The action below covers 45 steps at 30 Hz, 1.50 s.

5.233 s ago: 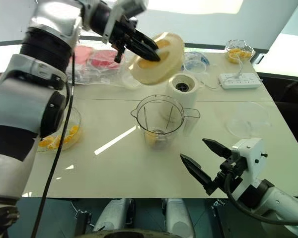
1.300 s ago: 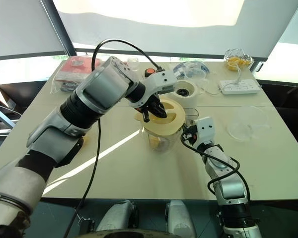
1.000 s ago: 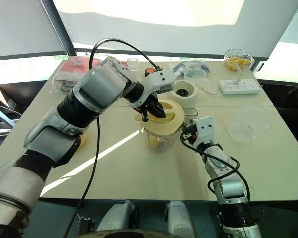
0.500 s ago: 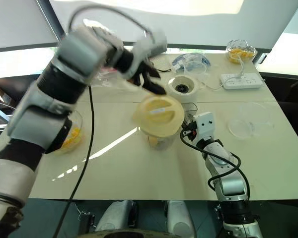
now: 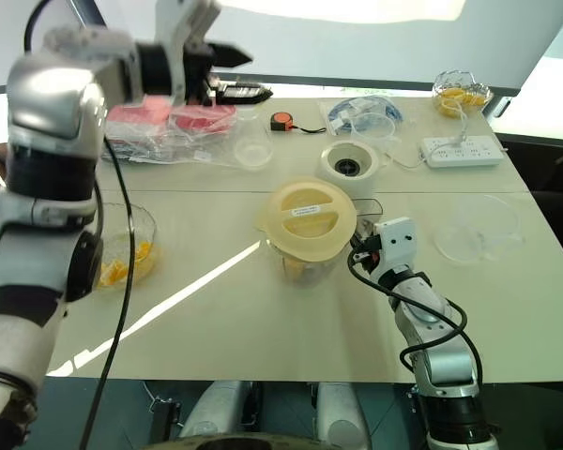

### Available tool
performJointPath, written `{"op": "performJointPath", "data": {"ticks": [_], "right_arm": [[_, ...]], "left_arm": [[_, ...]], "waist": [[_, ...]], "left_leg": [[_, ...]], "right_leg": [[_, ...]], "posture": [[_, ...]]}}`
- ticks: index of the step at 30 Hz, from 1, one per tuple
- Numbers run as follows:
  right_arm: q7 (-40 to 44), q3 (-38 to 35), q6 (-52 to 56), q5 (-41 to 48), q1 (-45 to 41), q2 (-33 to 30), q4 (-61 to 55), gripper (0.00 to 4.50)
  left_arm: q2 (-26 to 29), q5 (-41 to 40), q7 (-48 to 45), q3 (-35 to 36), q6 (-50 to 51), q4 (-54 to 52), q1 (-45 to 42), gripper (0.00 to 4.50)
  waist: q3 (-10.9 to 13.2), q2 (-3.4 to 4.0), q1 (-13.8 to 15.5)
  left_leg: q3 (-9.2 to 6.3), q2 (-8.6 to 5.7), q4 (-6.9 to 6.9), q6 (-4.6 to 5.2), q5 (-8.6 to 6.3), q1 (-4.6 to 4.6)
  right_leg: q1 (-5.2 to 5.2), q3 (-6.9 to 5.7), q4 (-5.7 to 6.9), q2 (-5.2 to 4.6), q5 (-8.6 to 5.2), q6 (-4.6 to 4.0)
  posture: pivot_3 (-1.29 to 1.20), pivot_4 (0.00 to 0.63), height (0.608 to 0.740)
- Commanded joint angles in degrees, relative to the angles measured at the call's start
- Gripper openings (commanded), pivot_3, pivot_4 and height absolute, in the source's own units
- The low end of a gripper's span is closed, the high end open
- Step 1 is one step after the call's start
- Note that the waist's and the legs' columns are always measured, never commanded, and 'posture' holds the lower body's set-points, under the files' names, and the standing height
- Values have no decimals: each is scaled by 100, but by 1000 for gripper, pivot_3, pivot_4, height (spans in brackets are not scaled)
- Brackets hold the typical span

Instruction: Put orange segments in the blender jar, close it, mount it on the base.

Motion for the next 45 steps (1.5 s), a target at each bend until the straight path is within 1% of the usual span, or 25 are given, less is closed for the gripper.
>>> {"op": "performJointPath", "data": {"ticks": [1, 2, 4, 6, 8, 10, 12, 14, 16, 18, 20, 23, 27, 32, 35, 38, 45], "right_arm": [[-282, -590, 477, 340, 80, 34, -1015, 933], [-321, -709, 649, 494, 111, 54, -1288, 933], [-444, -909, 1060, 792, 102, 84, -1826, 933], [-545, -1215, 1559, 1171, 23, -8, -2373, 933], [-617, -1473, 1960, 1465, -92, -121, -2704, 933], [-617, -1844, 2362, 1866, -256, -341, -2943, 933], [-636, -2496, 2751, 2665, -545, -690, -3110, 933], [-744, -3202, 3124, 3676, -989, -1276, -3051, 933], [-899, -3599, 3479, 4109, -1526, -1935, -2688, 933], [-1162, -3645, 3747, 4230, -2218, -2440, -2127, 933], [-1411, -3515, 3891, 4173, -2806, -2716, -1566, 933], [-1538, -3094, 3873, 3869, -3453, -2877, -838, 933], [-1233, -2177, 3261, 3021, -4183, -2802, 494, 933], [-601, -1404, 2403, 2226, -5069, -2535, 2140, 933], [-233, -990, 2061, 1753, -5395, -2440, 2884, 933], [-6, -848, 1936, 1507, -5579, -2398, 3239, 933], [112, -811, 2065, 1208, -5695, -2268, 3282, 933]], "left_arm": [[45, -584, -119, 480, 46, -802, 726, 3617], [34, -707, -70, 575, 117, -951, 1005, 3617], [122, -802, -170, 573, -130, -1224, 1587, 3617], [39, -664, -44, 493, -646, -1229, 2105, 3617], [-42, -640, 41, 479, -903, -1148, 2361, 3617], [-31, -452, 47, 320, -1340, -1088, 2594, 3617], [-71, -267, 104, 152, -1696, -1091, 2863, 3617], [-175, -313, 194, 146, -1741, -1134, 3046, 3617], [-282, -284, 347, 137, -1807, -1222, 3162, 3617], [-371, -241, 501, 140, -1895, -1367, 3306, 3617], [-439, -236, 628, 118, -1938, -1575, 3463, 3617], [-529, -308, 836, 166, -1839, -1848, 3623, 3617], [-575, -357, 1054, 151, -1697, -2221, 3893, 3617], [-611, -271, 1355, 97, -1601, -2438, 4084, 3617], [-586, -291, 1456, 119, -1566, -2509, 4194, 3617], [-572, -282, 1536, 85, -1558, -2560, 4244, 3617], [-632, -291, 1716, 56, -1571, -2559, 4251, 3617]], "waist": [[3, -3, 28], [9, -5, 38], [13, -2, 35], [15, -2, 18], [17, -6, 6], [20, -8, -1], [20, -7, 2], [26, 0, -2], [31, -4, -3], [34, -9, -16], [34, -12, -26], [33, -10, -27], [34, -9, -48], [38, -3, -33], [40, 1, -24], [41, 2, -12], [42, 5, -13]], "left_leg": [[-2, -2, 1, -5, 3, -4], [-5, -4, 3, -6, 4, -7], [-5, -5, 7, -6, 4, -9], [-6, -4, 7, -6, 4, -8], [-7, -4, 6, -6, 4, -4], [-9, -4, 8, -7, 4, -2], [-8, -5, 9, -6, 4, 0], [-8, -7, 12, -6, 4, 4], [-4, -7, 15, -5, 5, 4], [-7, -5, 16, -4, 5, 4], [-8, -2, 15, -4, 5, 6], [-4, 0, 13, -4, 5, 7], [5, -1, 13, -4, 5, 5], [13, -2, 13, -4, 5, 6], [10, -1, 9, -4, 5, 3], [9, -1, 7, -4, 5, -1], [11, -3, 7, -3, 4, -6]], "right_leg": [[-1, -2, 0, -3, 0, 0], [-1, -2, -1, -5, 0, -1], [-2, -2, 0, -5, 1, -1], [-4, -2, 4, -5, 1, -2], [-4, -2, 12, -4, 1, -2], [-4, -4, 21, -4, 3, -5], [-2, -5, 22, -3, 5, -9], [3, -4, 23, -5, 7, -12], [3, -3, 22, -7, 8, -12], [3, -4, 23, -5, 8, -13], [3, -4, 26, -2, 8, -15], [1, -3, 31, -2, 8, -16], [-2, 0, 31, -3, 9, -15], [-5, 3, 32, -3, 10, -14], [-9, 1, 33, 0, 9, -14], [-11, 0, 30, -1, 9, -14], [-12, 0, 21, -5, 10, -14]], "posture": [[0, 150, 740], [0, 150, 740], [0, 150, 740], [0, 150, 740], [0, 150, 740], [0, 150, 740], [0, 150, 740], [0, 150, 740], [0, 150, 740], [0, 150, 740], [0, 150, 740], [0, 150, 740], [0, 150, 740], [0, 150, 740], [0, 150, 740], [0, 150, 740], [0, 150, 740]]}}
